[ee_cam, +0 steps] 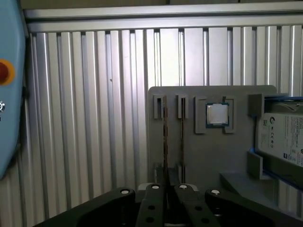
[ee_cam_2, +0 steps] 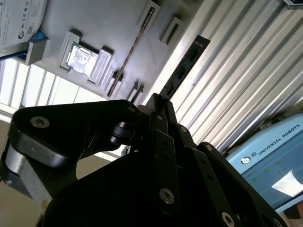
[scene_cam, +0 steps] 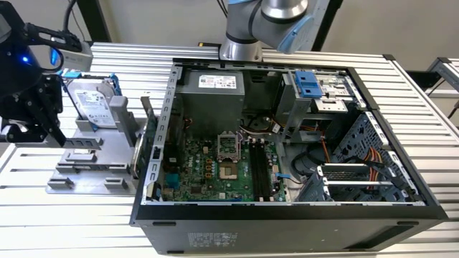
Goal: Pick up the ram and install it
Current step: 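Pick up the ram and move it above insertion slot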
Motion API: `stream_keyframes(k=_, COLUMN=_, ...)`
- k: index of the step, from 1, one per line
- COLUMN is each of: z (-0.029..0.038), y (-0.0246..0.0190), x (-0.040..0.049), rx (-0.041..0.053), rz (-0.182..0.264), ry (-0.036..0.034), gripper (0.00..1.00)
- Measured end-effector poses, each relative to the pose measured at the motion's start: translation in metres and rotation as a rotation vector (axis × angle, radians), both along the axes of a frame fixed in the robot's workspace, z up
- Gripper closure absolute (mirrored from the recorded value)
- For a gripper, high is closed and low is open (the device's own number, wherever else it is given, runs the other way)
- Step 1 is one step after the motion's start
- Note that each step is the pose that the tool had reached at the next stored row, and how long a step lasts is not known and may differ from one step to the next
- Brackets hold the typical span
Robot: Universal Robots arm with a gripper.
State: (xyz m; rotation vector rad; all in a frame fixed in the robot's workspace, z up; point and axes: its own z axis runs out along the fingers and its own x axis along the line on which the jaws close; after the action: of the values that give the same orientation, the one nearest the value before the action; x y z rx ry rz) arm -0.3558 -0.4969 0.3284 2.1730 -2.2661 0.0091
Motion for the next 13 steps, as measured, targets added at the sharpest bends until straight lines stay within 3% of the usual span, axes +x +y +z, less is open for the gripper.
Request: stream_keyframes(k=13, z=0.0178, y=0.0005, x=0.0, rx=0.0001, rz=0.0, ry=-0.0001, gripper=1.0)
